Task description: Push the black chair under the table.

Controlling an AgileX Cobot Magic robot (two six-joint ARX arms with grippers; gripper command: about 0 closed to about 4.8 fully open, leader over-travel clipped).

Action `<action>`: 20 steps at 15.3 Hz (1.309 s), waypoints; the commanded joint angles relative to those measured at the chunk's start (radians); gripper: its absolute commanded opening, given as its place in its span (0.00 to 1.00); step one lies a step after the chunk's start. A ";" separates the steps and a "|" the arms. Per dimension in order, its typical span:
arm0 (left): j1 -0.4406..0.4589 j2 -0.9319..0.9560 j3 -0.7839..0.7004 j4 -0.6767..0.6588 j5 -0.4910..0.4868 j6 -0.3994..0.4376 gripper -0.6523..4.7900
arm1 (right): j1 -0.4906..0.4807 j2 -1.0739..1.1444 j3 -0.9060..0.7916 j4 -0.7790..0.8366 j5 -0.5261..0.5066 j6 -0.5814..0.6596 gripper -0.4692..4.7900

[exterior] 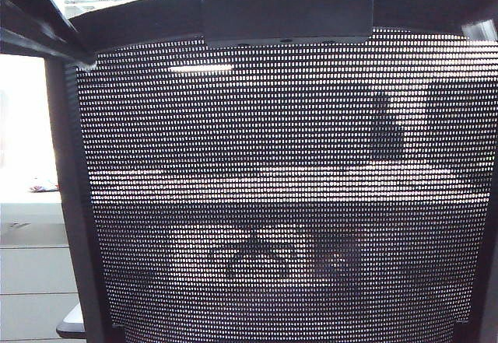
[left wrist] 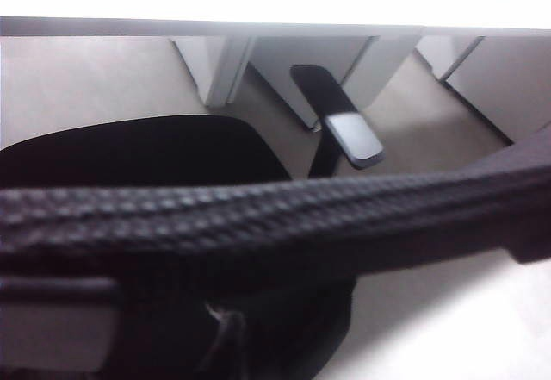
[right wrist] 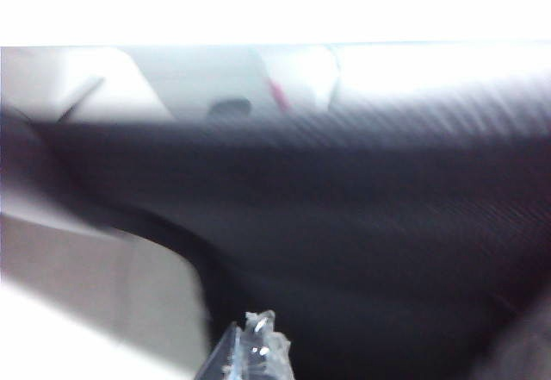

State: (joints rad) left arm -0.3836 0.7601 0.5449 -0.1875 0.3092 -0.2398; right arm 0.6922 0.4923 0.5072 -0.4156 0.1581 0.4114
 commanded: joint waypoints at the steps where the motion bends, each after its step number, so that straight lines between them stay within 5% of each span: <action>1: -0.001 0.011 0.001 0.029 -0.071 0.010 0.11 | -0.075 0.004 -0.031 0.049 -0.021 0.005 0.08; 7: -0.001 0.051 0.001 0.081 -0.088 0.023 0.11 | -0.271 0.010 -0.061 0.147 -0.106 -0.010 0.08; 20: -0.001 0.055 0.001 0.082 -0.201 0.053 0.11 | -0.340 0.097 -0.060 0.327 -0.111 -0.050 0.08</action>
State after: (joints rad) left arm -0.3874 0.8162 0.5446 -0.1230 0.1291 -0.1940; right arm 0.3649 0.5907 0.4412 -0.1520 0.0257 0.3653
